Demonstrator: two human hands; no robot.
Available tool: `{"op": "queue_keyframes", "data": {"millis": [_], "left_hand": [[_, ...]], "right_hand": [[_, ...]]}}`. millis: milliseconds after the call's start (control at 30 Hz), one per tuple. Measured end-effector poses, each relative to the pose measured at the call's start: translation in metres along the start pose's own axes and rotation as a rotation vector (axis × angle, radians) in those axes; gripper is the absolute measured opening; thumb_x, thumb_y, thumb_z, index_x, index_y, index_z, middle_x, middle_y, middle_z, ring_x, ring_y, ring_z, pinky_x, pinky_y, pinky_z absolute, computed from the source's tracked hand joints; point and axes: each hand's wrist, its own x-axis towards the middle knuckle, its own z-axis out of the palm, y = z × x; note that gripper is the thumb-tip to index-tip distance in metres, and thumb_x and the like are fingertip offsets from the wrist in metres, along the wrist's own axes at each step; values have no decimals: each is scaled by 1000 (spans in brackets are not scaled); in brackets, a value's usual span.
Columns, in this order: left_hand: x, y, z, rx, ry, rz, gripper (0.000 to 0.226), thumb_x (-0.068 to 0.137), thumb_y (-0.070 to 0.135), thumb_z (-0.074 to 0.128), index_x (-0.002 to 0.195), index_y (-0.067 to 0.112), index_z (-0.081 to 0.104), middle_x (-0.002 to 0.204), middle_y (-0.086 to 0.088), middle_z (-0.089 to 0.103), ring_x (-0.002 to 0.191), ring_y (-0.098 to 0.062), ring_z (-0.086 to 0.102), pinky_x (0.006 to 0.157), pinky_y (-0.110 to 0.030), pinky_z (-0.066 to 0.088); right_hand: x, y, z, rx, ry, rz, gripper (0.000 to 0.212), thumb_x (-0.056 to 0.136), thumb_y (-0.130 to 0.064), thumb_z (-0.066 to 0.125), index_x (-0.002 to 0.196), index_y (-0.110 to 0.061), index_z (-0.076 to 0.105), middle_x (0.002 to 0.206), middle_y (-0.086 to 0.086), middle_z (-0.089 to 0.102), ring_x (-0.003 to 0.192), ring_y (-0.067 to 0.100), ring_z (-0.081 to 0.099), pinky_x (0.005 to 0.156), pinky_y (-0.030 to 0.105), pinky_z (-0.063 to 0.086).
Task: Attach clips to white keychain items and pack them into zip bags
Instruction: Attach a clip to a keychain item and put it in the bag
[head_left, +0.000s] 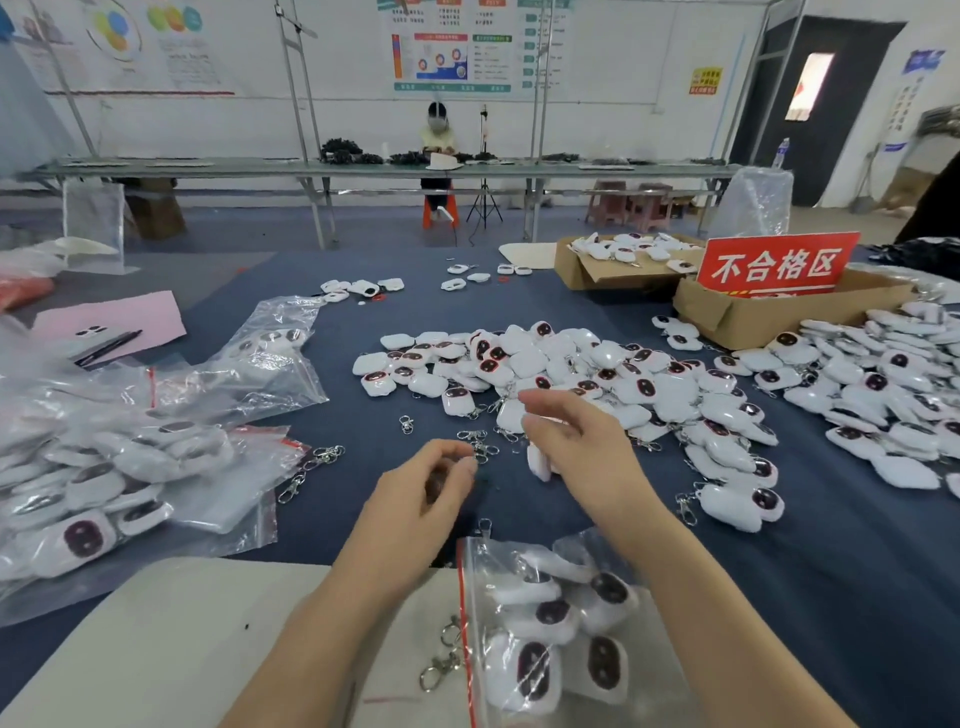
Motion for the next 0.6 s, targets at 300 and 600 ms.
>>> {"op": "queue_keyframes", "data": {"millis": [300, 600], "left_hand": [[13, 8, 12, -104, -105, 92, 18, 97, 29, 65, 110, 40, 67, 92, 10, 72, 80, -14, 67, 74, -27, 55], [21, 3, 13, -256, -55, -20, 24, 101, 17, 58, 116, 34, 67, 94, 12, 74, 75, -5, 67, 60, -14, 48]], "right_hand": [[4, 26, 19, 163, -83, 8, 31, 92, -6, 70, 103, -36, 71, 103, -23, 73, 100, -6, 67, 78, 9, 51], [7, 47, 15, 226, -161, 146, 26, 97, -10, 63, 107, -31, 74, 106, -4, 77, 103, 11, 71, 84, 20, 57]]}}
